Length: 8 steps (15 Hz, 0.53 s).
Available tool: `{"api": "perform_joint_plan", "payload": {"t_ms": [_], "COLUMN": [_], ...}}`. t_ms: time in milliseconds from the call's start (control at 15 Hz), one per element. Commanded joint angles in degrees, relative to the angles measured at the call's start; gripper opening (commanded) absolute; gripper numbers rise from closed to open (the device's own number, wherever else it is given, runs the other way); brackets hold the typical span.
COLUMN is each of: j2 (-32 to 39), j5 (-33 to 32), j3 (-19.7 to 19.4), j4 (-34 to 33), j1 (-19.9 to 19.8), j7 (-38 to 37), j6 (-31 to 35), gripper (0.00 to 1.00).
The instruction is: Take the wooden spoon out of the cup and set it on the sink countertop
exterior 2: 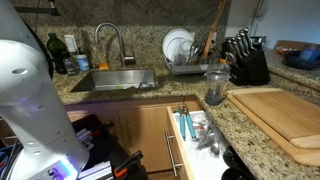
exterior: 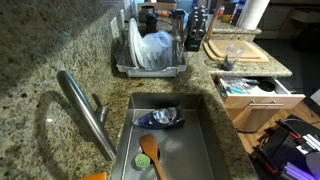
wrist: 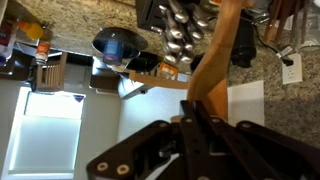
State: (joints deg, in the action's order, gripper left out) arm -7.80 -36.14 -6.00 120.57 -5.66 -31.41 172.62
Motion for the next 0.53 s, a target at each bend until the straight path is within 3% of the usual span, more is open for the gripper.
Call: {"api": "perform_joint_plan", "payload": {"t_ms": [0,267,467], "j2": [2.6,4.5,5.5], "j5": [9.4,17.1,19.3], "j3": [-2.7,-3.0,-2.6], "j4": [2.0,3.4,3.8], "j1": [2.8,3.9,3.6], "j7": [6.5,12.9,14.4], "j6": [2.5,-0.5,-3.9], "gripper": [0.02,0.02,0.02]}}
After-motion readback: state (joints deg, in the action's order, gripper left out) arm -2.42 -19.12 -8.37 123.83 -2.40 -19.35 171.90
